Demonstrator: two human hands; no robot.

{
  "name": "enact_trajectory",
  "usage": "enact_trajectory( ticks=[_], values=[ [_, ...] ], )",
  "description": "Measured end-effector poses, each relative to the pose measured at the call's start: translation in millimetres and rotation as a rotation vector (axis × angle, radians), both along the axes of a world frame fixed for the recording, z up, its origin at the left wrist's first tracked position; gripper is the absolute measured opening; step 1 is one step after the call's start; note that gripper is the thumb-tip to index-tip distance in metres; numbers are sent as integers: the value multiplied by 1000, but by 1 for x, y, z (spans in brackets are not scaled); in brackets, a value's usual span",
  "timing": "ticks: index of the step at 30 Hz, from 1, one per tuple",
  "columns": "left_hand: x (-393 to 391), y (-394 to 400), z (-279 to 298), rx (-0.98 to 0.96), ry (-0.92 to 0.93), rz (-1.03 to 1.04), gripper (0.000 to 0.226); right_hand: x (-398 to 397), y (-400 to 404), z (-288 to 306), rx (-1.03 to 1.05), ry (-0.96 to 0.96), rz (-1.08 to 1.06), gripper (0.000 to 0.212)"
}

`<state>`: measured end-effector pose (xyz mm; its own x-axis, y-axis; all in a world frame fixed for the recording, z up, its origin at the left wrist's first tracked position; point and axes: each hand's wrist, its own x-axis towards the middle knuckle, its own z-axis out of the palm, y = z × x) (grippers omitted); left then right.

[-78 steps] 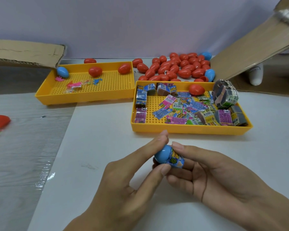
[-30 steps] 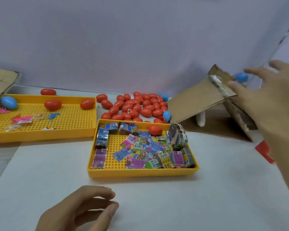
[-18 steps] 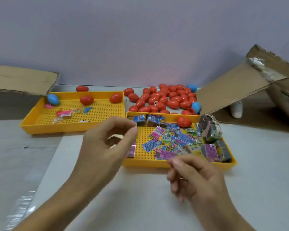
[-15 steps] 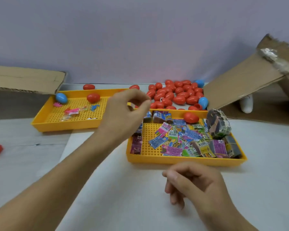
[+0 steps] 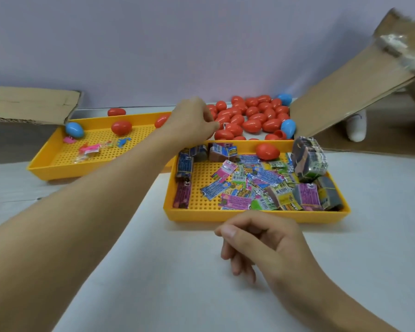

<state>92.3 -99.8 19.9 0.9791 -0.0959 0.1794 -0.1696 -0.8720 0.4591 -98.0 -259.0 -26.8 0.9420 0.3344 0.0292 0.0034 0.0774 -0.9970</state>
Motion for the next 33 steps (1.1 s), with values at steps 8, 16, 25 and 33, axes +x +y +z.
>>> enact_trajectory(
  ticks=[8,16,25,33],
  values=[
    [-93,9,8,-868,-32,-285,14,1,2,0,41,20,-56,16],
    [-192,16,-32,-1213,247,-262,41,1,5,4,111,94,-130,36],
    [-241,18,-47,-1115,75,-193,57,-10,15,13,-169,21,-119,70],
    [-233,25,-51,-1154,61,-127,37,-8,26,19,-241,74,-63,44]
  ],
)
